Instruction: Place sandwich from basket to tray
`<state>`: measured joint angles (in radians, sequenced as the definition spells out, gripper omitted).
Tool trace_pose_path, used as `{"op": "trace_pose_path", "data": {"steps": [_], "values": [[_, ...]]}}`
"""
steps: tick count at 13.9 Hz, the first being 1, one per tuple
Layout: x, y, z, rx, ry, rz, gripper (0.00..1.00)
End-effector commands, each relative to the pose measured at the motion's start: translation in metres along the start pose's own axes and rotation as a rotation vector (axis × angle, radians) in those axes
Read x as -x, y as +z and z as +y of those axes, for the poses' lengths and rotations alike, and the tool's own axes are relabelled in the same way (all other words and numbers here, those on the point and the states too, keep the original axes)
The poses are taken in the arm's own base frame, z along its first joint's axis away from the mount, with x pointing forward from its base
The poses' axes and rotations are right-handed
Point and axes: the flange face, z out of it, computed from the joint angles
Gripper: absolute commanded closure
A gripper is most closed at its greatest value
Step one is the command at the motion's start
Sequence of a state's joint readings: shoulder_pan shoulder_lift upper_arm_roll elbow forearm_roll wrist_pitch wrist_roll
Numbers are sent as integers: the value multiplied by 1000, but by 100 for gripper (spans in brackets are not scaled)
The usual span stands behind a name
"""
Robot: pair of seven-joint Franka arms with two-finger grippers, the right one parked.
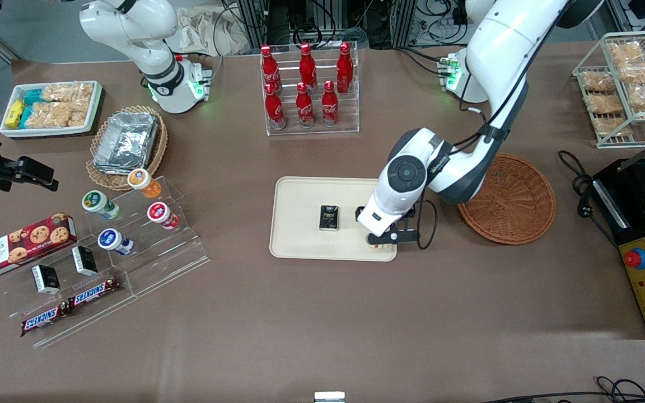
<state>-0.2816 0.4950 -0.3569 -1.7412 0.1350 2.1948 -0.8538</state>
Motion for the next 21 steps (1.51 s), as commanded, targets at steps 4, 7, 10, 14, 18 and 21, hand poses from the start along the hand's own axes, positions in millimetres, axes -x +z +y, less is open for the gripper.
{"op": "trace_pose_path", "data": {"steps": [4,7,10,14,18,21], "values": [[-24,-149,-24,21,-237,111,0],[-44,-217,-46,35,-330,140,0],[-54,-273,-90,75,-401,211,0],[-63,-317,-157,93,-412,200,0],[-68,-326,-218,13,-164,157,0],[-71,-318,-279,-32,-39,134,0]]}}
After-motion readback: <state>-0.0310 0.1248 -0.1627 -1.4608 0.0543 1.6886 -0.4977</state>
